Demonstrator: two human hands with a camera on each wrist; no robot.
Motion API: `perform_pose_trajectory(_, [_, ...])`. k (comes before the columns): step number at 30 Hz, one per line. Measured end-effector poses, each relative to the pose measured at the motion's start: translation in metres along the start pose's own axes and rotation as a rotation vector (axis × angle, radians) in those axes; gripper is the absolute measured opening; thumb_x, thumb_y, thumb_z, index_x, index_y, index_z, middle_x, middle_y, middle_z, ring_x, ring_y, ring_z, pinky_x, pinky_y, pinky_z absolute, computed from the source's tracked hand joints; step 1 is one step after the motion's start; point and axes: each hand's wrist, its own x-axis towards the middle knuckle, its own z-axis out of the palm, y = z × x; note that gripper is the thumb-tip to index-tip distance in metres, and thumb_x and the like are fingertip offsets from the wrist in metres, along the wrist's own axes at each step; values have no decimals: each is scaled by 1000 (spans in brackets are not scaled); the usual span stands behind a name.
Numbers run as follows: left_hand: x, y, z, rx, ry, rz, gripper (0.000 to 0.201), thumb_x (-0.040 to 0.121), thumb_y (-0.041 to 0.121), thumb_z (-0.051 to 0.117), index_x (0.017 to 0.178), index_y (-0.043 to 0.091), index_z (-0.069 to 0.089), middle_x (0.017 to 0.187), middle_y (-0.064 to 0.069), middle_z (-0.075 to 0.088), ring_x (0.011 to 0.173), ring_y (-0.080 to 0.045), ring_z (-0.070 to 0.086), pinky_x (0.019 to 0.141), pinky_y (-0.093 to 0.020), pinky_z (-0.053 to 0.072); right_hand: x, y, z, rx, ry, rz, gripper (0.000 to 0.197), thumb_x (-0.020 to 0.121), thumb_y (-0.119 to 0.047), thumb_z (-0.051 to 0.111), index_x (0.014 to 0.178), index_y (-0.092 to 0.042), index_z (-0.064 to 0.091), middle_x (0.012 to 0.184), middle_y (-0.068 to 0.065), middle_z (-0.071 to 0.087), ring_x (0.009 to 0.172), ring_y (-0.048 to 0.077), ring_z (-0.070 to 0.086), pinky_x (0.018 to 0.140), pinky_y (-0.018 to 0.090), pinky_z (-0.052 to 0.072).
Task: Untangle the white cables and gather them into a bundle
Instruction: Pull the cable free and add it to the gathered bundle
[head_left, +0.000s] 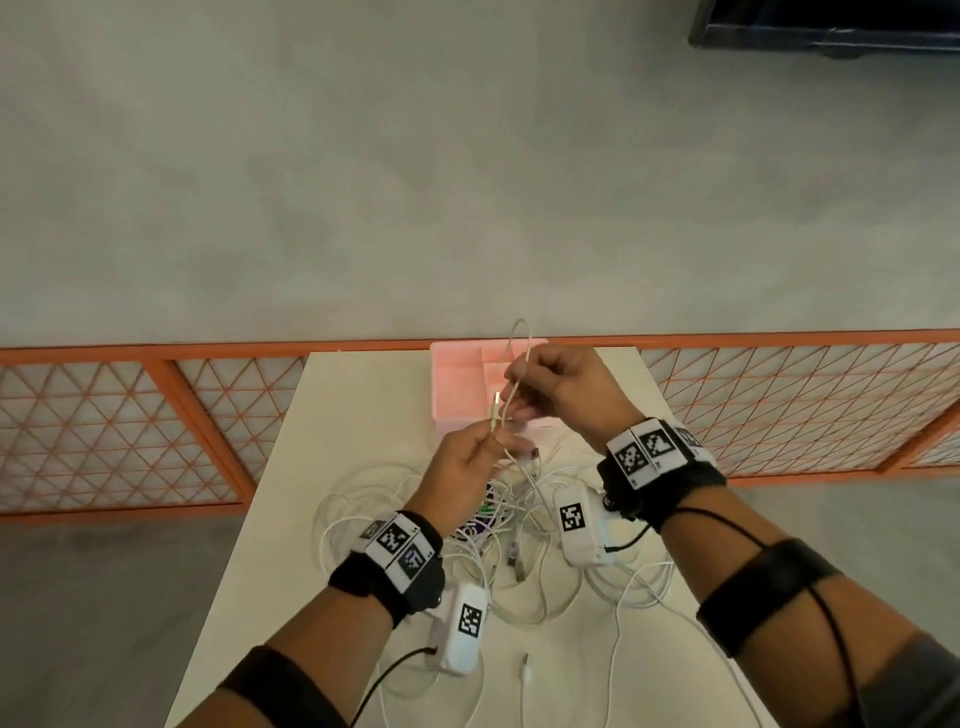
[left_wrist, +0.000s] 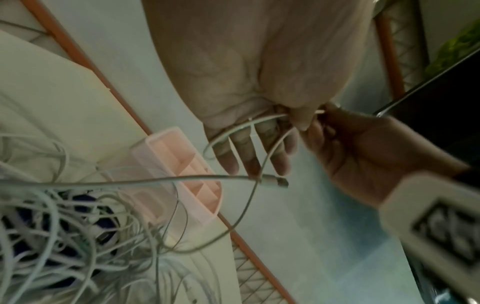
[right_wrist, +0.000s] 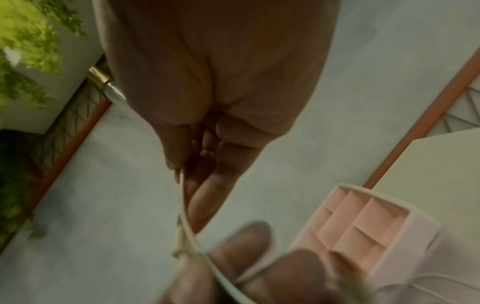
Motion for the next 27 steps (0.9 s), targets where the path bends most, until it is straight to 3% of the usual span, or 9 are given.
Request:
perform_pose_trajectory(3, [0,-10,4,122,-24,45,28,106,17,45,95,13,71,94,-1,75,95,-11,70,86,-22,49,1,-14,-2,143,115,-75,14,99,-6,54,90,3,61,83,24,66,75,38,71,63,30,61])
perform_pose_trajectory(6, [5,-9,-2,109,31,-68,32,106,14,43,85,14,66,83,-1,76,82,-12,72,77,-31,50,3,-21,-9,287,233,-135,14,99,-8,54,91,2,59,82,21,66,79,41,71,66,32,62])
perform_pose_trajectory(9, [8,7,-7,-207,57,-131,31,108,15,37,98,0,62,89,-16,75,80,-32,72,67,-35,51,2,-16,-13,332,274,-127,12,99,-8,53,92,0,57,81,19,66,84,43,71,69,33,61])
perform_pose_trajectory(11, [10,20,-6,-279,39,-129,33,109,18,34,111,-2,61,97,-18,75,82,-36,72,67,-34,53,1,-12,-11,367,269,-91,10,100,-8,53,92,-2,56,82,18,67,87,44,71,71,32,61])
perform_pose_trajectory(14, [15,30,1,-204,38,-86,32,109,21,36,113,5,64,86,-10,72,63,-26,67,59,-31,49,-1,-8,-5,414,225,-64,4,100,-4,51,97,-3,54,84,19,65,90,43,71,73,33,60])
perform_pose_trajectory(17, [19,29,6,-104,58,-50,30,108,16,38,106,8,66,72,-4,56,49,-13,48,47,-23,36,0,-9,0,460,189,-48,7,99,2,48,98,-3,53,81,20,65,87,43,71,75,35,61])
perform_pose_trajectory(20, [19,23,9,-63,149,-42,18,105,15,46,92,13,58,68,3,44,52,-10,37,46,-20,31,-2,-13,0,507,159,-27,8,99,3,48,101,-2,53,80,22,65,85,44,71,75,36,61])
perform_pose_trajectory(23, [18,18,10,73,153,-21,9,96,22,66,90,17,61,68,8,49,54,-4,43,51,-17,36,-5,-14,2,559,136,-7,8,97,4,49,98,-2,54,80,23,66,85,45,71,71,33,62])
perform_pose_trajectory(27, [18,19,7,106,133,-74,19,97,18,63,79,11,63,56,13,43,48,-4,35,51,-24,31,-8,-5,4,472,147,-46,4,95,0,56,95,-4,56,91,26,67,93,40,71,73,36,60])
